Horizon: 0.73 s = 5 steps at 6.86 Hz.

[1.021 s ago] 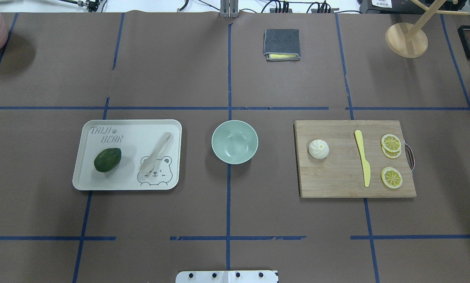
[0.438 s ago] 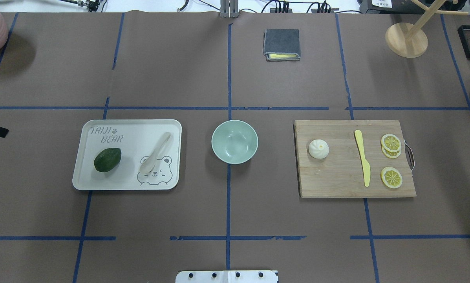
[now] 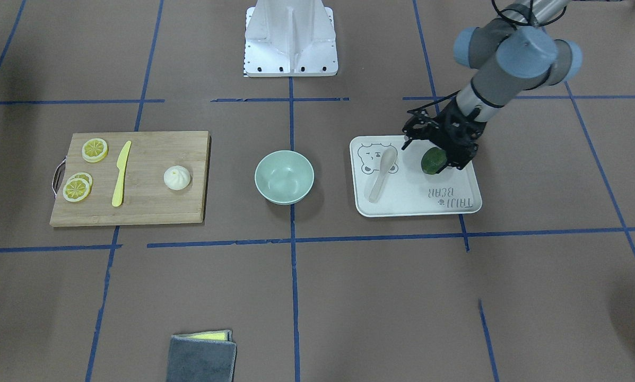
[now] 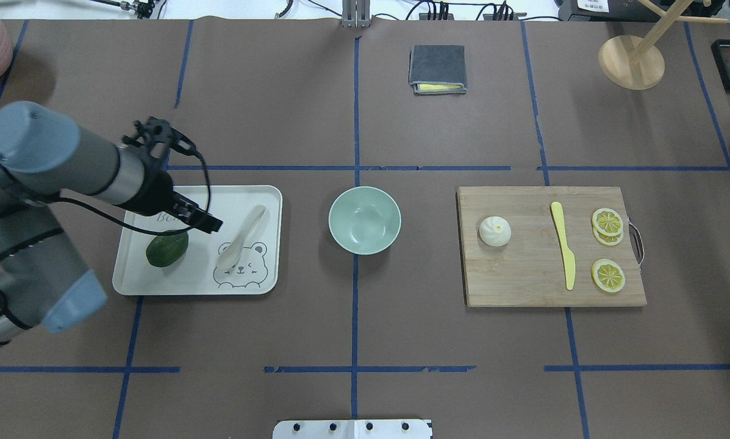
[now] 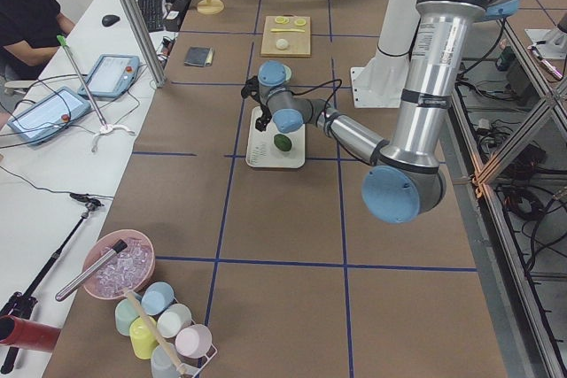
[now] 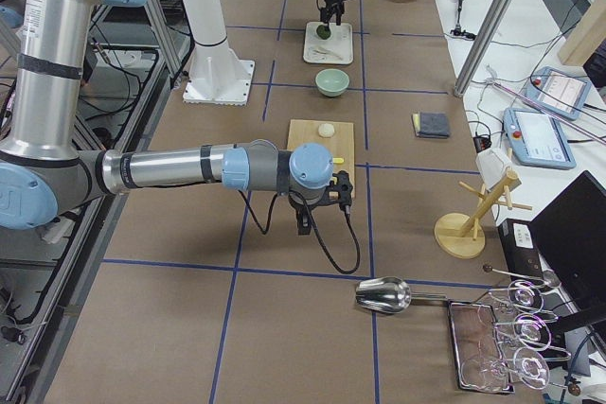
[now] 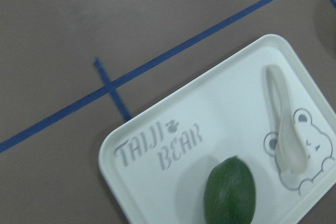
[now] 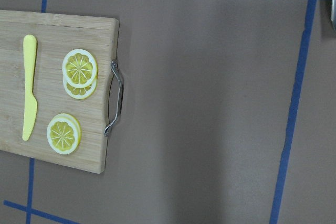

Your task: Put spoon and bun in bowl

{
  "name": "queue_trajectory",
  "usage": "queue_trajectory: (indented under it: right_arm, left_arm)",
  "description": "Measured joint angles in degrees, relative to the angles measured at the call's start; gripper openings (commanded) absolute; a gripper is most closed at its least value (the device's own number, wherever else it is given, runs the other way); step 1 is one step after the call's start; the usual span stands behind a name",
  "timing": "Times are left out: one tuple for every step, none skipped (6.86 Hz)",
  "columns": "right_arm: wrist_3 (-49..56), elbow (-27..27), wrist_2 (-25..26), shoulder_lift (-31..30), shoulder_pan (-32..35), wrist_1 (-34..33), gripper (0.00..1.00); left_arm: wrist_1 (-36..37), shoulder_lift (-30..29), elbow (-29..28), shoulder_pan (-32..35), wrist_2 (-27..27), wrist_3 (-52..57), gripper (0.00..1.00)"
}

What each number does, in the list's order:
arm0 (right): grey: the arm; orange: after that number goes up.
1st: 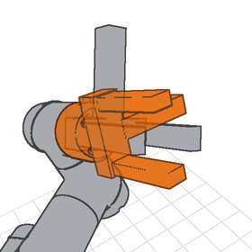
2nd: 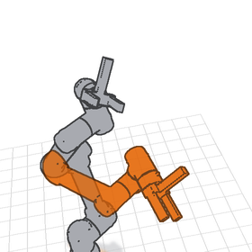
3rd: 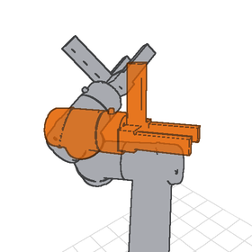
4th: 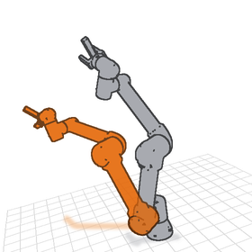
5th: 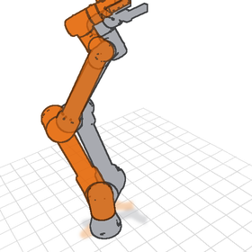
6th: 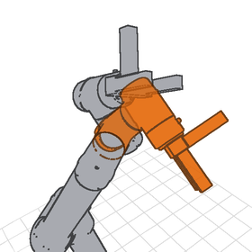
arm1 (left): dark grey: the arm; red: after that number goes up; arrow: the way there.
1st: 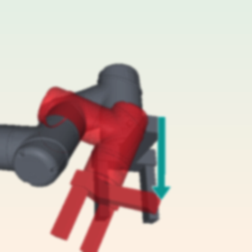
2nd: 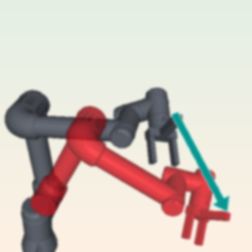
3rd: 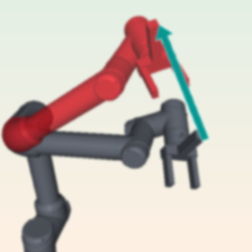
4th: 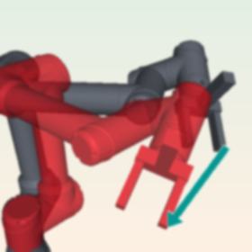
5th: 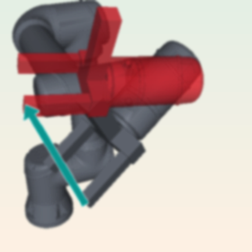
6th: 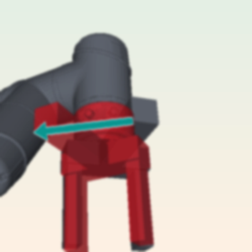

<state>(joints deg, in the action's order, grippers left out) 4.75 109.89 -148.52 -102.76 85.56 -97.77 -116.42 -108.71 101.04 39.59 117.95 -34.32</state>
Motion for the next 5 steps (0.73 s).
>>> queue_trajectory:
  right_arm:
    - [0.0,0.1,-0.2,0.1,-0.4,0.0,1.00]
    - [0.1,0.2,-0.1,0.2,-1.2,0.1,1.00]
    - [0.1,0.2,0.0,0.3,-1.9,0.4,1.00]
    - [0.0,0.2,-0.1,0.3,-2.2,0.5,1.00]
    - [-0.6,0.2,-0.2,0.4,-2.3,0.5,1.00]
  left_arm:
    - [2.1,-3.4,-2.1,-3.1,-4.2,-0.1,0.98]
    - [2.8,-4.8,-3.7,-4.7,-6.3,0.1,0.98]
    - [3.0,-5.2,-4.9,-5.3,-7.1,0.6,0.96]
    - [3.1,-5.4,-6.0,-5.6,-8.0,1.6,0.93]
    - [3.1,-5.5,-6.9,-5.7,-9.2,2.6,0.89]
